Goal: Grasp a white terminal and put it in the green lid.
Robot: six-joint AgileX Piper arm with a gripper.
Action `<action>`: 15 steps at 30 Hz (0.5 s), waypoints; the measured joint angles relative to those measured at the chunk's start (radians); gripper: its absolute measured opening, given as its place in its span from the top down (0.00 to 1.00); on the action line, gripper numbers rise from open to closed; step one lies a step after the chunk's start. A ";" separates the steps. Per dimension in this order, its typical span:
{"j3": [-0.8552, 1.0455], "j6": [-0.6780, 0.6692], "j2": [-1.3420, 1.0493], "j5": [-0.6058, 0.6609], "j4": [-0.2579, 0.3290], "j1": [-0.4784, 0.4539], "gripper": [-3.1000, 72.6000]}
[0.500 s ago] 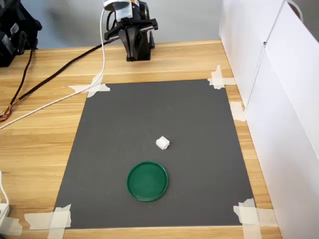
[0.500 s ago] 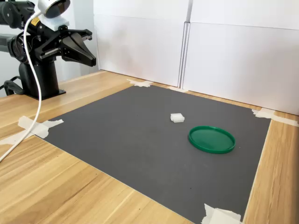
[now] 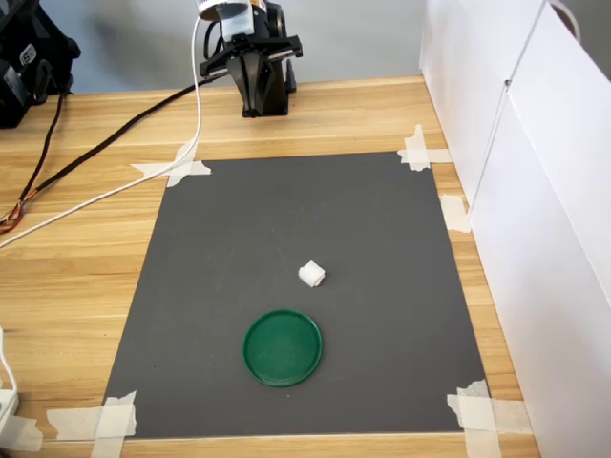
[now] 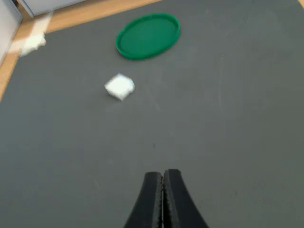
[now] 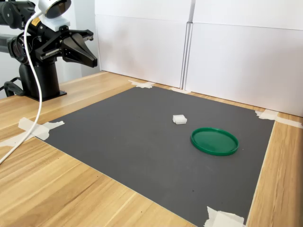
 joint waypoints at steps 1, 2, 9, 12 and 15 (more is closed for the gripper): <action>-0.007 0.000 0.010 0.022 0.000 0.000 0.99; -0.017 0.000 0.025 0.046 0.000 0.000 0.99; -0.160 -0.001 0.194 0.124 0.000 0.000 0.99; -0.246 -0.001 0.284 0.150 0.000 0.000 0.99; -0.331 -0.001 0.364 0.160 0.000 0.000 0.99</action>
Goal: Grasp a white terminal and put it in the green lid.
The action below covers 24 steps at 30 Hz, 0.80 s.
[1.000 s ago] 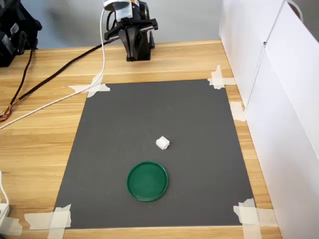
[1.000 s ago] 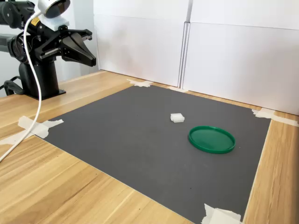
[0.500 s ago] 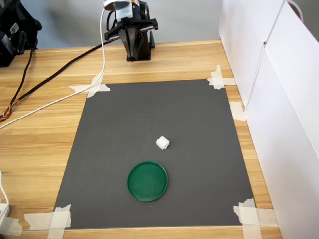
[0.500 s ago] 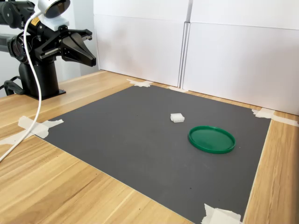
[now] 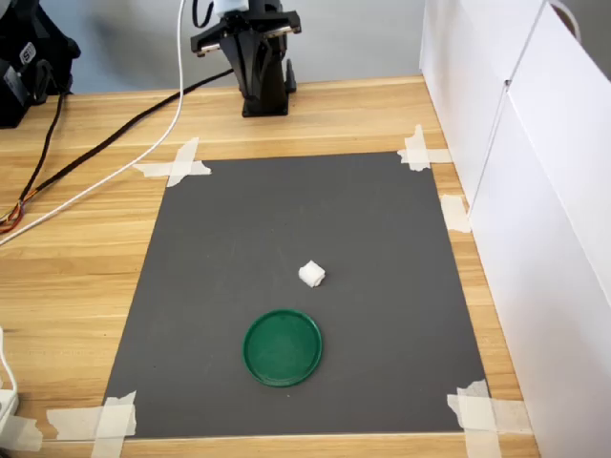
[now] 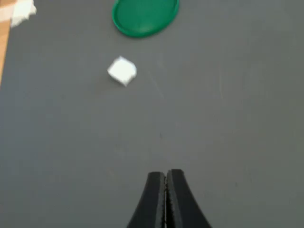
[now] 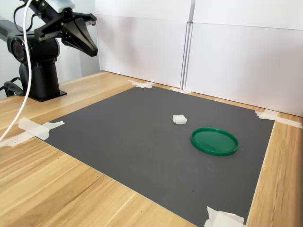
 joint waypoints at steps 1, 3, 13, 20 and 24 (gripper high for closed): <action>-0.027 0.000 0.027 0.000 0.000 0.000 0.99; -0.075 0.000 0.082 -0.001 0.000 0.000 0.99; -0.271 -0.107 0.403 -0.028 -0.002 0.000 0.99; -0.447 -0.381 0.628 0.004 -0.008 0.000 0.99; -0.535 -0.534 0.716 0.047 -0.010 0.000 0.99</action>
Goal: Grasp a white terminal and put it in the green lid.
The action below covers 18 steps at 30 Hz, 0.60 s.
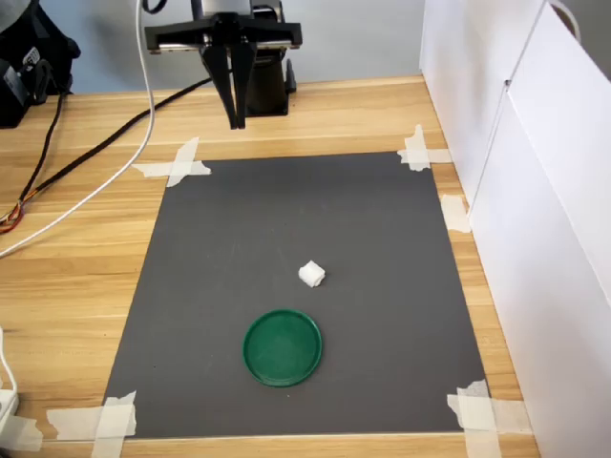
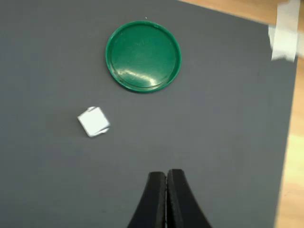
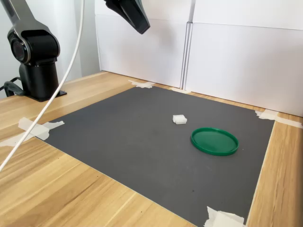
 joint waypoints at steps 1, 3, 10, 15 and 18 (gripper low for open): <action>-0.019 -0.036 0.019 0.011 0.000 0.000 0.99; -0.052 -0.100 0.053 0.034 0.000 0.000 0.99; -0.136 -0.325 0.161 0.164 0.051 0.000 0.99; -0.167 -0.466 0.232 0.231 0.090 0.000 0.99; -0.169 -0.573 0.261 0.235 0.103 0.000 0.99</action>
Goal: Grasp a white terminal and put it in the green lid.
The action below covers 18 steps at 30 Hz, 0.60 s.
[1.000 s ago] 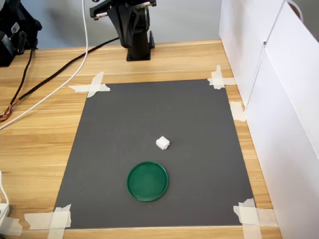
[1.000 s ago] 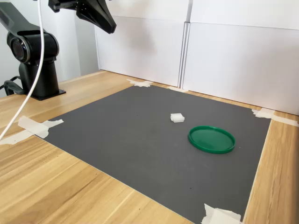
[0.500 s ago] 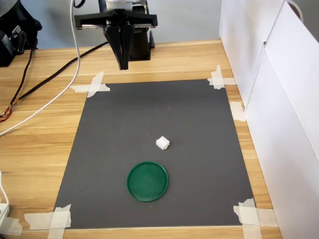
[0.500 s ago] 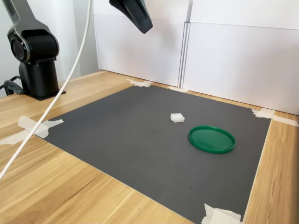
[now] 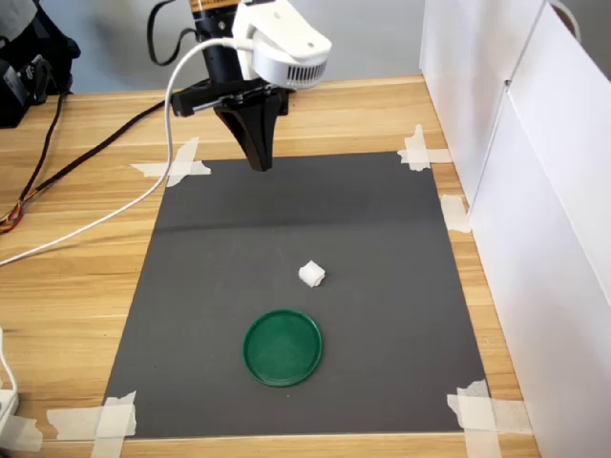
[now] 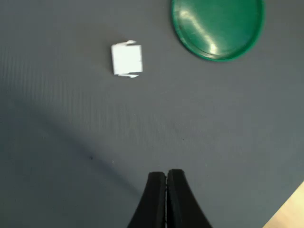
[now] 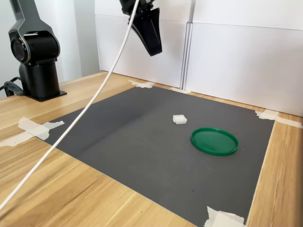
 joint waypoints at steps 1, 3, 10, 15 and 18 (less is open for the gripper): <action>0.000 -0.036 0.008 0.002 0.007 0.000 0.99; -0.002 -0.090 0.020 0.014 0.024 0.000 0.99; -0.018 -0.141 0.064 0.079 0.062 0.000 0.96; -0.083 -0.152 0.124 0.142 0.064 0.000 0.78; -0.106 -0.150 0.158 0.157 0.034 0.015 0.56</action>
